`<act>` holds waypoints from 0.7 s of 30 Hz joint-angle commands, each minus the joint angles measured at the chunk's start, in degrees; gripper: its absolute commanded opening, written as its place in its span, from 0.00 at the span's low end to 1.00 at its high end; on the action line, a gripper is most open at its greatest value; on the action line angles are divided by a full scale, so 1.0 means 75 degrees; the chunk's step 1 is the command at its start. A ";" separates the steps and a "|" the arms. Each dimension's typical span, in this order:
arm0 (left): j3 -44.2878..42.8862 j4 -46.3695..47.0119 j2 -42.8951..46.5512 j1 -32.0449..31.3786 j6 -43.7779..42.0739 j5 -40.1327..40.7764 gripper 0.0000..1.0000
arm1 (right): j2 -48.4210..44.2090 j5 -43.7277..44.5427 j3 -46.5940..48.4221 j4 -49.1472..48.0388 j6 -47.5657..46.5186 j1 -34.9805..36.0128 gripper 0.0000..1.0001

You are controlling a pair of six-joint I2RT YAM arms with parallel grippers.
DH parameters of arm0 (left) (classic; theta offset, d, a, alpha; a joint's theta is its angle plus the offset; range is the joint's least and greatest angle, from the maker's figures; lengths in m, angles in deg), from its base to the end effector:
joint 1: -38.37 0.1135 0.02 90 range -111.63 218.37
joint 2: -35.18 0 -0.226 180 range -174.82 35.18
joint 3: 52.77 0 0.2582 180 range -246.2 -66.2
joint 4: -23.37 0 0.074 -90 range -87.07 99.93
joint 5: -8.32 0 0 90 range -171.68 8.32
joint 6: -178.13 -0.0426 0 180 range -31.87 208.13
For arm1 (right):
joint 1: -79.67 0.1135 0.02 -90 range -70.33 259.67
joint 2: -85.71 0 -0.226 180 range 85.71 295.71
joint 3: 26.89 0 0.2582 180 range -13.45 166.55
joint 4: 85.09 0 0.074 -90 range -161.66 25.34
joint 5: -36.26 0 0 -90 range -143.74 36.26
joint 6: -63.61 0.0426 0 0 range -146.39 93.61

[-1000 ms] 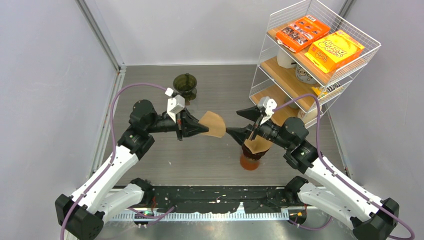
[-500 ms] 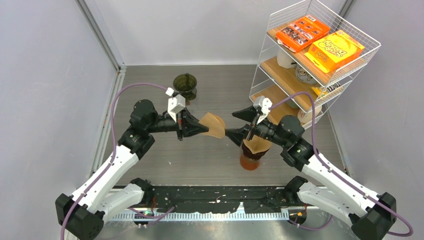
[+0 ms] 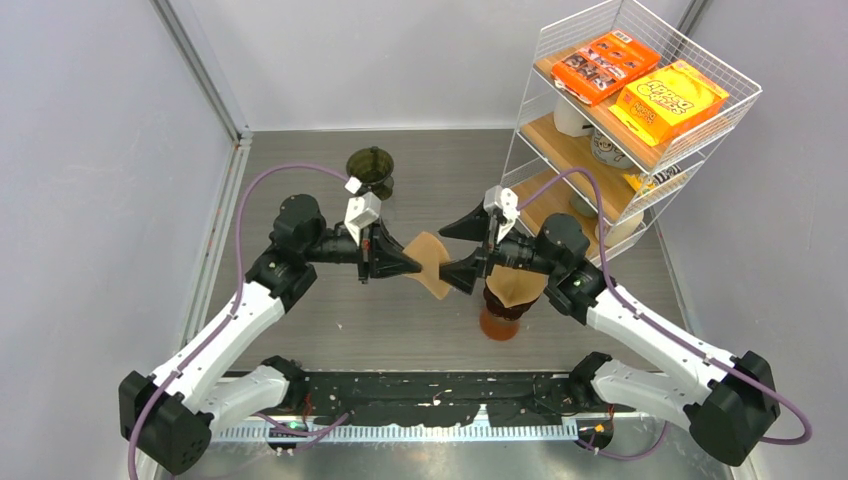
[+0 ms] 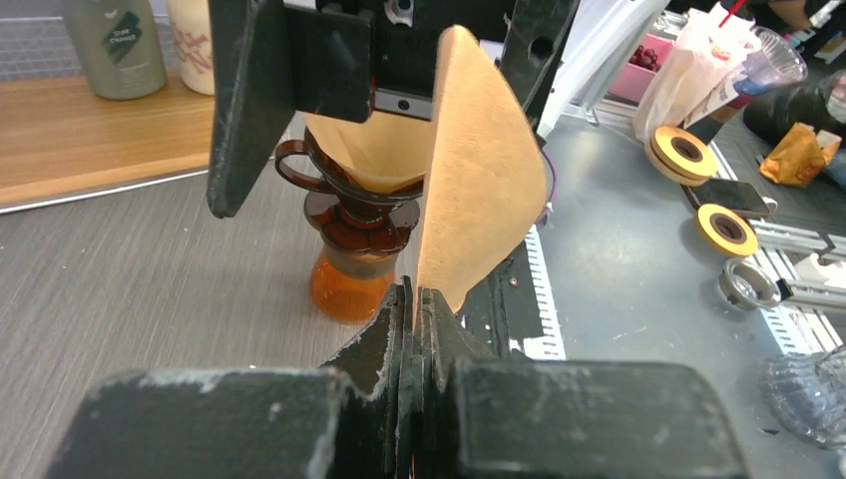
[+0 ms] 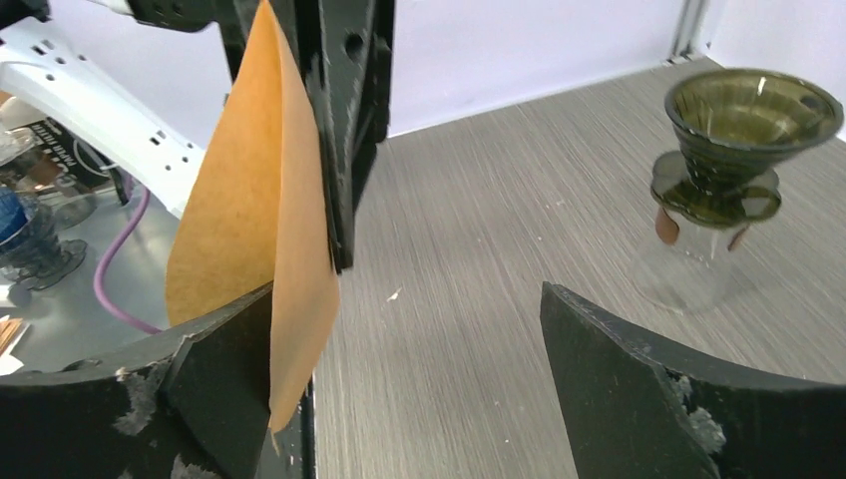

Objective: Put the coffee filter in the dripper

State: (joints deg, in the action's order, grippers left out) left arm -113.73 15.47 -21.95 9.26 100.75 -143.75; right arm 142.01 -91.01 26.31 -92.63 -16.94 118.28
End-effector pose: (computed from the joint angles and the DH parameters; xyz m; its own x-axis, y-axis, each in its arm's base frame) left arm 0.1990 -0.1539 0.3139 -0.2785 0.0380 -0.9597 0.9602 -0.0115 -0.2791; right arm 0.1871 0.1824 0.2959 -0.0993 0.0879 -0.9912 -0.9652 0.2338 0.1174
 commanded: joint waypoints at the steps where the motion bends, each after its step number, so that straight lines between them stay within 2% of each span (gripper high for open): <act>1: -0.0328 -0.0217 -0.0007 -0.0067 -0.0445 -0.0444 0.00 | 0.0123 -0.0606 0.0577 -0.0757 0.0111 -0.0001 0.99; 4: -0.0360 -0.0450 0.0022 -0.0089 -0.0594 -0.0511 0.00 | 0.0268 -0.0818 0.0665 -0.0950 0.0183 -0.0014 0.95; 11: -0.0207 -0.0176 0.0237 -0.0149 -0.0488 -0.0663 0.00 | 0.0446 -0.1252 0.0645 -0.1235 0.0712 -0.0009 0.72; 15: -0.0208 -0.0138 0.0281 -0.0162 -0.0476 -0.0724 0.00 | 0.0440 -0.1443 0.0597 -0.1225 0.0745 0.0015 0.69; 18: -0.0232 -0.0102 0.0269 -0.0180 -0.0464 -0.0795 0.00 | 0.0465 -0.1527 0.0597 -0.1197 0.0758 0.0041 0.61; 21: -0.0217 0.0048 0.0246 -0.0206 -0.0476 -0.0866 0.00 | 0.0558 -0.2061 0.0680 -0.1204 0.0730 0.0105 0.60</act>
State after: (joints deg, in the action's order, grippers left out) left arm -113.97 12.98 -20.79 8.22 97.72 -147.97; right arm 145.66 -101.57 29.31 -98.66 -12.00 118.35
